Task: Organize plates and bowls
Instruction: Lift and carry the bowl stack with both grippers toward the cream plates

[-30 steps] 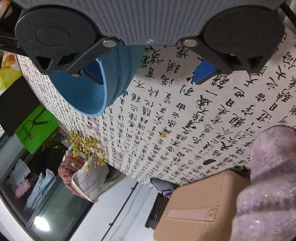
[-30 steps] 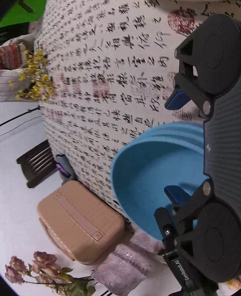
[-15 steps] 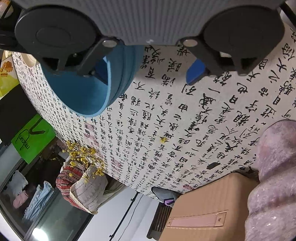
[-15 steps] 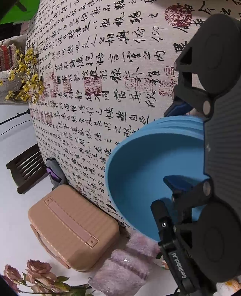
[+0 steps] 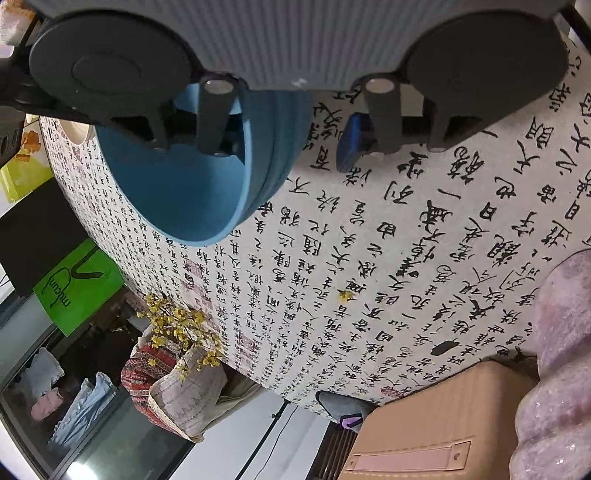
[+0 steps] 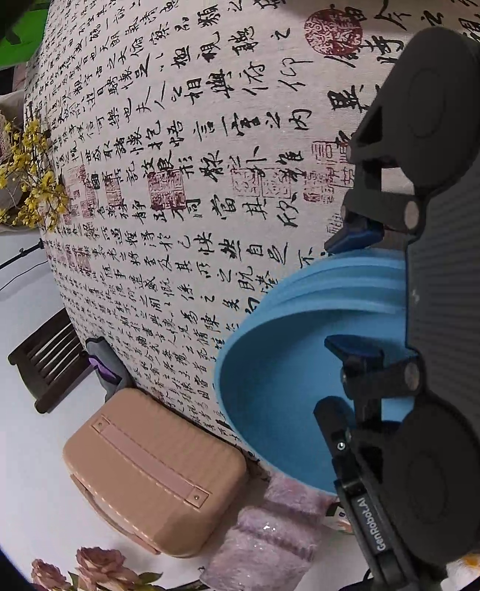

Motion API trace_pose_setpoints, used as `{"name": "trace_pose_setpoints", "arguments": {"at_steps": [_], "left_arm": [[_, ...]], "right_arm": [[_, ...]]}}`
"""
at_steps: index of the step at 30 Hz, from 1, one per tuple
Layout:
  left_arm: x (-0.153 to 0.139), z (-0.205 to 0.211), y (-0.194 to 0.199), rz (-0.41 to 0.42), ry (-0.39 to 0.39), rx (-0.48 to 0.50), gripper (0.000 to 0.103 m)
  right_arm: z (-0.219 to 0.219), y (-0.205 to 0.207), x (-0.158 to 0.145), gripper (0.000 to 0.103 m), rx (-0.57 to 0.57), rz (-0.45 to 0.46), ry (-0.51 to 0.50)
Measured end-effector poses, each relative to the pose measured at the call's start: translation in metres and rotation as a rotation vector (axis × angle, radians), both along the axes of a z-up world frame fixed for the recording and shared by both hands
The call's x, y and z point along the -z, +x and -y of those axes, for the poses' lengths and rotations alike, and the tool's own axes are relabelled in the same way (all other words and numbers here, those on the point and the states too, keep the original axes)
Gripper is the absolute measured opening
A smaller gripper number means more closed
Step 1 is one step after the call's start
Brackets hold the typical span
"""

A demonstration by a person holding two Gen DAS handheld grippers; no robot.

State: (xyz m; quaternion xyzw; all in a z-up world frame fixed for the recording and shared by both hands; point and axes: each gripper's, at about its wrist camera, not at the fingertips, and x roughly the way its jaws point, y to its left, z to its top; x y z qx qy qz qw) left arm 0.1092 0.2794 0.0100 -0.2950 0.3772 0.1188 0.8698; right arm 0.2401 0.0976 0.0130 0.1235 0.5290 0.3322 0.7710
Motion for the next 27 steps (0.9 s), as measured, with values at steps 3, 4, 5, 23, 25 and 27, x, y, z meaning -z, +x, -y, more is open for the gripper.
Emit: {"name": "trace_pose_setpoints", "arguments": {"at_steps": [3, 4, 5, 23, 25, 27], "left_arm": [[-0.0004, 0.0004, -0.0008, 0.001, 0.003, 0.000, 0.045], [-0.0007, 0.0002, -0.0007, 0.001, 0.003, -0.001, 0.044], [-0.0009, 0.0005, -0.0013, 0.000, 0.002, -0.004, 0.043], [-0.0040, 0.0013, -0.0050, -0.008, -0.021, 0.003, 0.030], [-0.0042, 0.0016, -0.0038, -0.010, -0.021, 0.006, 0.027], [-0.0050, 0.0021, -0.0040, -0.013, -0.020, 0.009, 0.026]], "right_arm": [[0.0007, -0.0001, 0.0000, 0.047, 0.001, -0.003, 0.003], [0.0009, -0.0004, 0.0003, 0.047, -0.001, -0.005, 0.005], [0.0016, -0.0009, 0.0003, 0.047, -0.001, -0.006, 0.008], [0.0050, -0.0022, -0.0007, 0.044, -0.005, -0.021, 0.026], [0.0049, -0.0025, -0.0016, 0.043, -0.006, -0.018, 0.023], [0.0056, -0.0029, -0.0018, 0.042, -0.008, -0.018, 0.023]]}}
